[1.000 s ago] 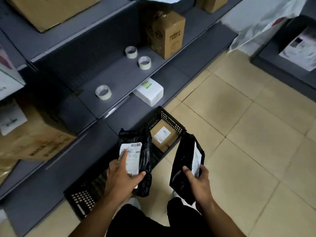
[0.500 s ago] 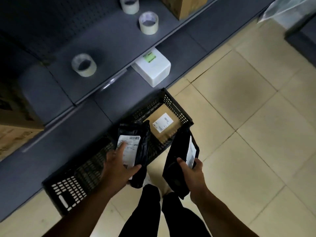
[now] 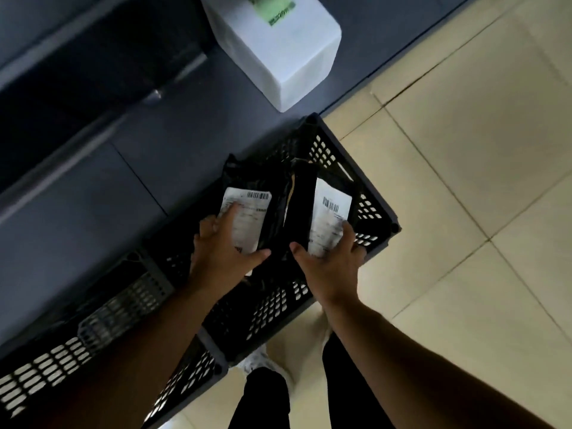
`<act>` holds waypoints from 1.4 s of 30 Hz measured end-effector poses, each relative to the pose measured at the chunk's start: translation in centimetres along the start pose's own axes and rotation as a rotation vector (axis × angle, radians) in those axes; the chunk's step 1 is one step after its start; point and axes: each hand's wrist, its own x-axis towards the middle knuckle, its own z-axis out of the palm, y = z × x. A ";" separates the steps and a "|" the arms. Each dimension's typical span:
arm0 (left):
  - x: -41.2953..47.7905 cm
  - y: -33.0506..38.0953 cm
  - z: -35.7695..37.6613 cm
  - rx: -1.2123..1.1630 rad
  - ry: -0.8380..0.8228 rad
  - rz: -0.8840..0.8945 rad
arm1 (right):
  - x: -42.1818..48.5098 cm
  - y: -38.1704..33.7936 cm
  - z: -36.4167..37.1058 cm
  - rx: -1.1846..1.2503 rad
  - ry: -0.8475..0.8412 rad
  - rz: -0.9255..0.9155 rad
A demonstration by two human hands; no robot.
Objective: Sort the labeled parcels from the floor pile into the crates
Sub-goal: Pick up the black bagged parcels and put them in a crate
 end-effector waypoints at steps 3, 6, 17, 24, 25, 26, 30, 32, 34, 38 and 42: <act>4.8 1.4 3.9 0.071 0.016 -0.032 | 5.1 1.2 3.3 -0.008 0.050 0.097; 8.7 3.1 7.7 0.179 0.007 0.001 | 9.1 2.0 5.7 0.030 0.081 0.187; 14.5 1.3 13.9 0.371 -0.096 -0.011 | 12.5 5.9 10.1 0.018 0.121 0.245; 15.6 0.6 15.3 0.362 -0.125 0.106 | 14.1 7.9 10.2 -0.042 0.039 0.244; 15.8 0.8 15.6 0.355 -0.121 0.121 | 14.7 7.9 9.9 -0.070 0.039 0.220; 16.1 0.9 16.0 0.359 -0.116 0.139 | 15.5 7.8 9.6 -0.094 0.036 0.198; 17.1 0.8 17.0 0.377 -0.085 0.216 | 16.9 6.9 9.0 -0.156 -0.004 0.189; 17.4 0.8 17.0 0.385 -0.104 0.239 | 16.7 6.8 9.0 -0.169 -0.008 0.213; 17.3 0.5 16.8 0.389 -0.130 0.268 | 16.5 6.9 9.0 -0.168 -0.002 0.244; 16.5 -0.4 16.8 0.412 -0.220 0.324 | 16.3 7.1 8.8 -0.172 0.008 0.313; 17.5 -0.4 16.7 0.457 -0.312 0.388 | 16.6 7.4 8.7 -0.191 0.044 0.254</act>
